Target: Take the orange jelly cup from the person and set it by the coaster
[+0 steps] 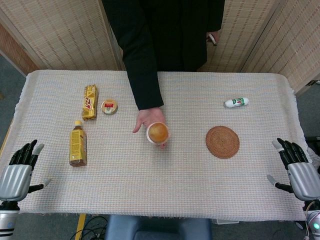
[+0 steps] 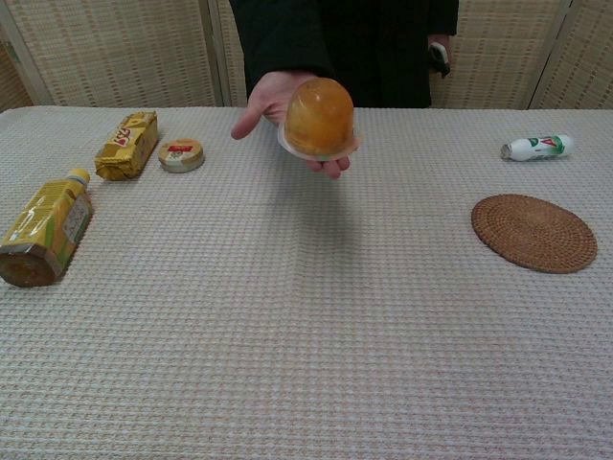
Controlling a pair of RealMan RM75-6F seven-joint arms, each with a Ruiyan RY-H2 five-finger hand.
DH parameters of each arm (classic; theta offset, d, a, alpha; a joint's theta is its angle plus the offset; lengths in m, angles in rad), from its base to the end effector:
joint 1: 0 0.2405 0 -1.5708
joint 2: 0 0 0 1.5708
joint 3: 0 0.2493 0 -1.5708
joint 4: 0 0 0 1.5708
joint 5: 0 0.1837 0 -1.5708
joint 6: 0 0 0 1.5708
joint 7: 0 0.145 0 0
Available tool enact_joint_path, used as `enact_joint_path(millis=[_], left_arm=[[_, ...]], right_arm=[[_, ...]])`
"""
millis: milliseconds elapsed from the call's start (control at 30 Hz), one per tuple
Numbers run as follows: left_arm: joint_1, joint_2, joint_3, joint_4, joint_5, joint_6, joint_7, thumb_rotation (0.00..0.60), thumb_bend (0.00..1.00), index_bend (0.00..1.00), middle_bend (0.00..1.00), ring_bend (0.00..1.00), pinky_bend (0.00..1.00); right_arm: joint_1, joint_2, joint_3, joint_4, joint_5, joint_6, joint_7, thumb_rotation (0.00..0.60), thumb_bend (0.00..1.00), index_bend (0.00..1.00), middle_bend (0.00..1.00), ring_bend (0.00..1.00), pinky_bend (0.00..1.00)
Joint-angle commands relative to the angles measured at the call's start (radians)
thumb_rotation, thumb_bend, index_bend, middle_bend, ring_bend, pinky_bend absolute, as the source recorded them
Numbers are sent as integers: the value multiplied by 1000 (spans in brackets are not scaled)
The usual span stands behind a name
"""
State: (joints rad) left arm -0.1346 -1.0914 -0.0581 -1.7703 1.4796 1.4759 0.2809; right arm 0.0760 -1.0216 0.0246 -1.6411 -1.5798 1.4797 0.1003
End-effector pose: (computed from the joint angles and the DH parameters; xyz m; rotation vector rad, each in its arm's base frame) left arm -0.2610 0.1917 0.1771 -1.4587 -0.7668 -0.8234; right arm -0.2881 -0.1716 0.1984 1.4518 -0.9266 0.9424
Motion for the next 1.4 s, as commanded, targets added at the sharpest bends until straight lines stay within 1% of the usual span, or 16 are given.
enact_joint_path(millis=[33, 433, 533, 633, 833, 1033, 1167, 1267, 1400], left_arm=[[0, -1, 0, 2, 0, 0, 1, 600, 143, 30, 1, 0, 162], [1, -2, 1, -3, -1, 1, 5, 600, 143, 31, 1, 0, 162], [0, -1, 2, -7, 2, 0, 6, 600, 143, 31, 1, 0, 162], [1, 0, 4, -9, 6, 1, 5, 600, 143, 31, 1, 0, 162], [8, 5, 3, -9, 5, 13, -2, 600, 143, 31, 1, 0, 162], [23, 13, 12, -8, 13, 29, -12, 600, 143, 31, 1, 0, 162], [31, 20, 14, -9, 17, 40, -23, 600, 143, 31, 1, 0, 162], [36, 22, 15, -8, 22, 46, -30, 600, 143, 31, 1, 0, 162], [41, 26, 16, -3, 21, 49, -36, 600, 143, 31, 1, 0, 162]], right_arm=[[0, -1, 0, 0, -2, 1, 1, 600, 212, 0, 0, 0, 0], [24, -6, 1, -3, -31, -12, 17, 600, 211, 0, 0, 0, 0], [54, -7, 10, -23, -56, -30, 38, 600, 212, 0, 6, 0, 0], [106, -12, 28, -44, -89, -66, 47, 600, 212, 0, 22, 0, 0], [262, -27, 79, -100, -117, -222, 52, 600, 213, 0, 25, 0, 0], [432, -69, 154, -156, -79, -397, 38, 600, 214, 0, 25, 0, 0], [547, -103, 208, -176, -1, -532, 37, 600, 215, 0, 25, 0, 0], [638, -154, 254, -147, 81, -623, 9, 600, 227, 0, 30, 0, 0], [724, -217, 288, -101, 184, -702, -55, 600, 252, 0, 42, 0, 4]])
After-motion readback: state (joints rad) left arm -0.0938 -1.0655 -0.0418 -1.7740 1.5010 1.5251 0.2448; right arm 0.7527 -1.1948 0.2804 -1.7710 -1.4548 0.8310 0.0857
